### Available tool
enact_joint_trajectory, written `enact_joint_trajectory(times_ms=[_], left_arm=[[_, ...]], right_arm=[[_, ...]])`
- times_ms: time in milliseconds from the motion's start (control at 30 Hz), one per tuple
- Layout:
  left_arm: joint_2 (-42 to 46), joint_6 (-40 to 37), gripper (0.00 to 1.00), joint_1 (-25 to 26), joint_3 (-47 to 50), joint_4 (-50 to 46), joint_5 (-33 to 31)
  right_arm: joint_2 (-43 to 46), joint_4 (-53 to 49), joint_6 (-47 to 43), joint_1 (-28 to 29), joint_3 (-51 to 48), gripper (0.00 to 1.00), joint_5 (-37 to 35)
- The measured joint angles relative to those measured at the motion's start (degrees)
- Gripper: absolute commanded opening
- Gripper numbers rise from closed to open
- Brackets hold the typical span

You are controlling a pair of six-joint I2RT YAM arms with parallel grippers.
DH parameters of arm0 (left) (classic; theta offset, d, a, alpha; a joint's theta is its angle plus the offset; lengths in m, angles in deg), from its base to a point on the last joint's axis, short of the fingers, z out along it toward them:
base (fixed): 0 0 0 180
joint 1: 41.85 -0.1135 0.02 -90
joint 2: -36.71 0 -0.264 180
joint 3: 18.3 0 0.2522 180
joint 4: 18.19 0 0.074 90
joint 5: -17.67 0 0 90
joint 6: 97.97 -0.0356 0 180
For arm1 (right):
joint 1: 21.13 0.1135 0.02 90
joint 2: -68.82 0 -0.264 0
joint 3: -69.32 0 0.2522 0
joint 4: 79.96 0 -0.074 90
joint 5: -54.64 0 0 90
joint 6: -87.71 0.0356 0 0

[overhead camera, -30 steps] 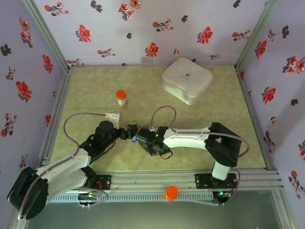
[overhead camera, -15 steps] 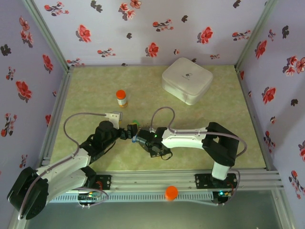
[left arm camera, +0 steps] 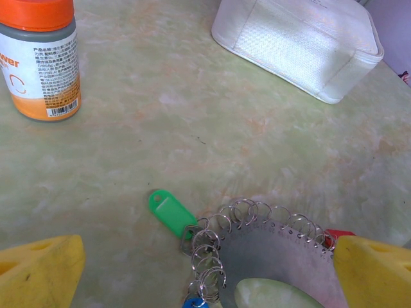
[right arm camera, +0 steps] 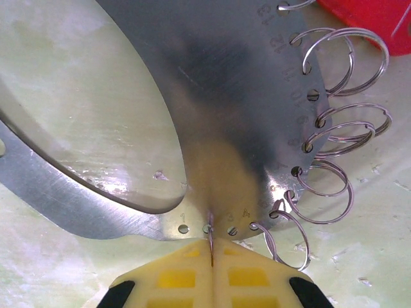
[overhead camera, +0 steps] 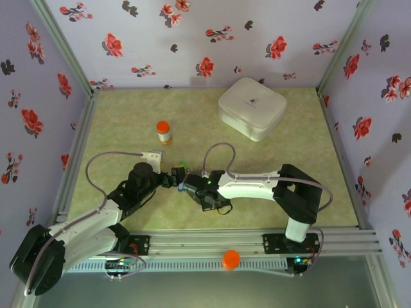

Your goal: Put the keys on the keyring

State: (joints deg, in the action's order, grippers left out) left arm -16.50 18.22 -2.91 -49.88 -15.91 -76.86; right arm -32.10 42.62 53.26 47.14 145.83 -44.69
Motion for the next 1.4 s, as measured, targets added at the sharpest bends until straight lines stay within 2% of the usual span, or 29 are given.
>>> enact_joint_trajectory(times_ms=[100, 200, 467, 600, 833, 967, 1167, 1300, 1400], left_arm=[[0.0, 0.0, 0.98, 0.0, 0.0, 0.0, 0.0], [0.0, 0.0, 0.98, 0.0, 0.0, -0.2, 0.0], [1.4, -0.7, 0.98, -0.5, 0.0, -1.4, 0.5], [2.6, -1.6, 0.99, -1.1, -0.2, -2.4, 2.1], [5.2, -4.3, 0.97, -2.3, -3.1, -5.2, 6.8], [5.8, -7.8, 0.95, -2.4, -6.9, -8.7, 9.8], [5.5, -16.4, 0.91, -2.6, -14.2, -15.9, 15.3], [3.5, -22.7, 0.90, -2.8, -19.6, -21.9, 18.5], [2.2, -27.1, 0.85, -3.1, -23.0, -26.2, 21.6]], right_arm=[[0.0, 0.0, 0.0, 0.0, 0.0, 0.07, 0.0], [0.0, 0.0, -0.2, 0.0, 0.0, 0.00, 0.0], [0.9, 0.0, -2.1, 0.0, 0.0, 0.00, -1.1], [5.5, 0.7, -5.9, 0.0, -0.2, 0.00, -2.6], [16.3, 6.6, -17.7, -0.3, -3.4, 0.00, -4.9], [19.7, 9.5, -23.9, -3.2, -4.6, 0.00, -4.0], [23.5, 14.6, -32.7, -11.1, -7.8, 0.00, 2.8], [25.5, 17.0, -38.9, -12.0, -8.9, 0.00, 5.6], [26.8, 18.8, -43.6, -12.0, -9.2, 0.00, 8.0]])
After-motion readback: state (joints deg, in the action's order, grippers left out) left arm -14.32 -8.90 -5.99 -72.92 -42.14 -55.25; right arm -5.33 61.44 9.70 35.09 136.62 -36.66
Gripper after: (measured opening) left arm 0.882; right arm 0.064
